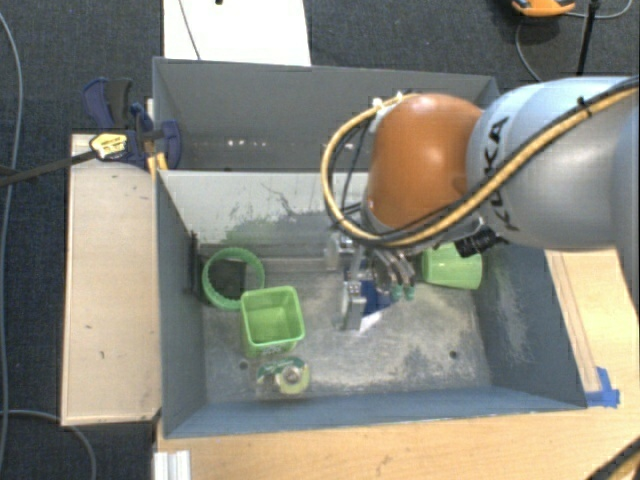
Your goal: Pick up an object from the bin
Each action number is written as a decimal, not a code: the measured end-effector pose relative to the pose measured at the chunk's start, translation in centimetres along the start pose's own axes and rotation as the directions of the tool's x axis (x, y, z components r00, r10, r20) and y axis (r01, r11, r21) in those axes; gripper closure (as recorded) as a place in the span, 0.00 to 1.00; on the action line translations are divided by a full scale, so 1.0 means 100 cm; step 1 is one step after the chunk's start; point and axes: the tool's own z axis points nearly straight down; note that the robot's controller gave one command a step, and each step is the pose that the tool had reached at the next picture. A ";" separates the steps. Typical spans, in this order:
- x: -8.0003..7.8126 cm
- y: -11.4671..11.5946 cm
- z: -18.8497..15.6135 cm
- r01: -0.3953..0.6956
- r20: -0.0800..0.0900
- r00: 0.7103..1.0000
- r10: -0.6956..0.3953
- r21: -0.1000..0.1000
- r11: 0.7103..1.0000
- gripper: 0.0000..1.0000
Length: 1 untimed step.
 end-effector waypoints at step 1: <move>-0.001 -0.001 -0.005 -0.003 0.008 1.000 0.003 -0.001 1.000 0.00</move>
Offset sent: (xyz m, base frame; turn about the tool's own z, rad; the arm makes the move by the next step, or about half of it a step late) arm 0.0091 0.0863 -0.1084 -0.0622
